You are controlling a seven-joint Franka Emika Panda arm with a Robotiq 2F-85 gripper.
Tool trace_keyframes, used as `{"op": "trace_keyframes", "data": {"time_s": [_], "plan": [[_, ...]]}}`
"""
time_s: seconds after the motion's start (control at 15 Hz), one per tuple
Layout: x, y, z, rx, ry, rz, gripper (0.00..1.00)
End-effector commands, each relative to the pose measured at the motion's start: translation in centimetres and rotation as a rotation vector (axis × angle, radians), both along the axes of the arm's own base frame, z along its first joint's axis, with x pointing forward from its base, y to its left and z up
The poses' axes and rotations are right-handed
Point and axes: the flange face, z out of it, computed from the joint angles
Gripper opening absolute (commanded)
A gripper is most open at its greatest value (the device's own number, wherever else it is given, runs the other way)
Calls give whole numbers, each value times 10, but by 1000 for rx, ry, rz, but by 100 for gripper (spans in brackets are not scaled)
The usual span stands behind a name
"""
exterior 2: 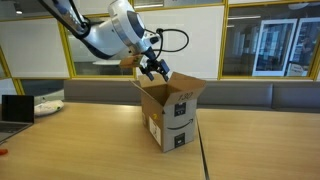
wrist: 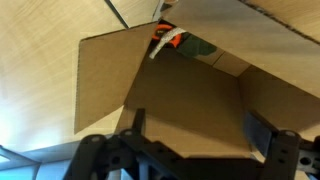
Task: Put the objects on the table into the box.
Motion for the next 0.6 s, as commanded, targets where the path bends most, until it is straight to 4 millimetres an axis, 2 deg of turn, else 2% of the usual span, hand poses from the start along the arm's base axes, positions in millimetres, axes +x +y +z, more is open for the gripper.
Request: {"op": "trace_keyframes", "data": {"time_s": [0.0, 0.27, 0.4, 0.53], "plan": [[-63, 25, 44, -45, 2, 88, 100], [-128, 40, 76, -63, 26, 172, 100], [-163, 40, 88, -55, 54, 224, 100], [-199, 32, 96, -37, 86, 268, 100]]}}
